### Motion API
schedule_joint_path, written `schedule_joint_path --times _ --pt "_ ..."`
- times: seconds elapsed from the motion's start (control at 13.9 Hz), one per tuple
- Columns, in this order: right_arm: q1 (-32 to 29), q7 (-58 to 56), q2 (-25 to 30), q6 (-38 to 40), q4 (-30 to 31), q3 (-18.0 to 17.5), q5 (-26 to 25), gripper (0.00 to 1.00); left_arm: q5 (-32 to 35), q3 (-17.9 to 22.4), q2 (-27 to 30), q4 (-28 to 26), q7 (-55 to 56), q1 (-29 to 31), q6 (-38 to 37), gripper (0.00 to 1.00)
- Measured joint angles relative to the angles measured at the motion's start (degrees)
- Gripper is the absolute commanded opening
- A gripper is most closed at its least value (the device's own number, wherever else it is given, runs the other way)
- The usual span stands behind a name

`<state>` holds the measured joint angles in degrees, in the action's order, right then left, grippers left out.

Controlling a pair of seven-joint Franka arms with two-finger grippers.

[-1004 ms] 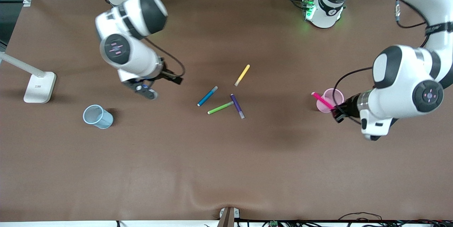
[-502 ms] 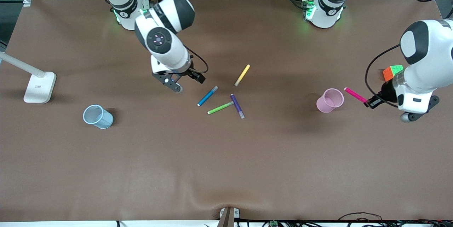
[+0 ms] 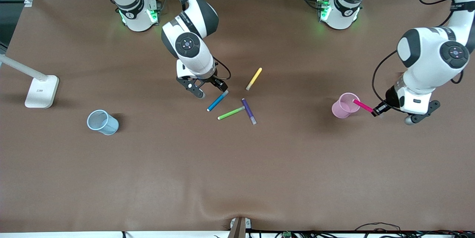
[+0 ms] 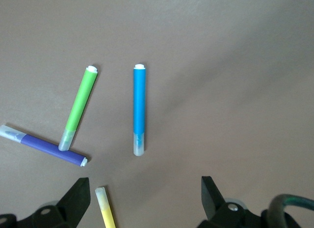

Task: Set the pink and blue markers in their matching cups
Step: 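Drop the pink marker into the pink cup while the right gripper grasps the blue marker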

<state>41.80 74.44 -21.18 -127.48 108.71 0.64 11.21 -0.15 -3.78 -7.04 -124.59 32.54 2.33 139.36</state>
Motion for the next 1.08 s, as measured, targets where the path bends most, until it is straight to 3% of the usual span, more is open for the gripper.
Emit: schedule_joint_path --times 0.36,0.43,0.57,0.72,0.93,1.08 --pt "2.9 3.8 -4.9 -7.1 0.1 0.0 0.0 1.00 1.4 -0.9 -0.1 -3.9 0.0 -0.3 1.5 0.00" --pt "3.4 4.1 -6.0 -7.5 0.0 0.0 0.0 1.00 1.4 -1.0 -0.2 -4.4 0.0 -0.3 1.5 0.07" --pt "4.2 5.0 -7.9 -7.9 0.1 0.0 0.0 1.00 1.4 -1.2 -0.3 -4.8 0.0 -0.3 1.6 1.00" --pt "4.7 5.5 -9.6 -8.6 0.1 0.0 0.0 0.96 1.4 -1.4 -0.7 -4.8 0.0 -0.3 1.6 1.00" --pt "5.0 5.7 -11.3 -9.6 0.0 0.0 0.0 0.70 1.4 -1.4 -0.8 -3.8 0.0 -0.3 1.2 1.00" --pt "5.0 5.7 -11.8 -10.5 0.0 0.0 0.0 0.63 1.4 -1.7 -0.8 0.6 0.0 -0.3 -4.3 1.00"
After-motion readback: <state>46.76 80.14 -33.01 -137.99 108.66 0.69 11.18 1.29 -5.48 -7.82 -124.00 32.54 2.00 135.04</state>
